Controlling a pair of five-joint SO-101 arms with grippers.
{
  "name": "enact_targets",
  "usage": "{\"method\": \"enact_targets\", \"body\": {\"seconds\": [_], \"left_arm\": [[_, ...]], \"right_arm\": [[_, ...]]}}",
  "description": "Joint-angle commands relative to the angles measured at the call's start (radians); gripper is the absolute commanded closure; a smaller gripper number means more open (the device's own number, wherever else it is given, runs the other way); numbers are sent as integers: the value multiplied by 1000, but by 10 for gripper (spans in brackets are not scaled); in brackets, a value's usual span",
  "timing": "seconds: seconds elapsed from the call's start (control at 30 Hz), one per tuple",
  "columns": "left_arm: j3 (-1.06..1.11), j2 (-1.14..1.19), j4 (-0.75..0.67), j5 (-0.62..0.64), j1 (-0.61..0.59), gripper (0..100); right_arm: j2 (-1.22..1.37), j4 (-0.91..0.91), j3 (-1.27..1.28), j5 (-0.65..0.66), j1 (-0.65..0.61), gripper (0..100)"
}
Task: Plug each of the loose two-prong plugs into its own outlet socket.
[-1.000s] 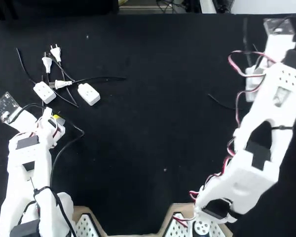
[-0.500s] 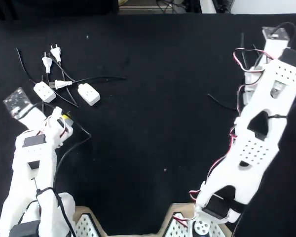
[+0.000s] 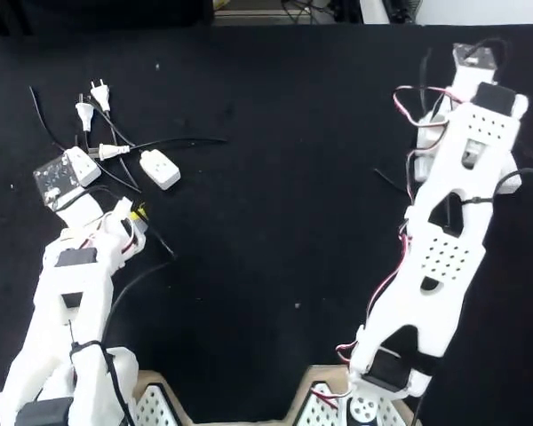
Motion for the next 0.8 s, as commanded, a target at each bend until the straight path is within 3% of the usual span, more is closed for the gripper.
{"method": "enact_targets", "body": {"seconds": [0.0, 0.77], "left_arm": [[-8, -26, -20, -6, 13, 759], [-8, -25, -20, -6, 13, 759]], "right_arm": [[12, 0, -65, -9, -15, 987], [54, -18, -85, -11, -21, 987]]}}
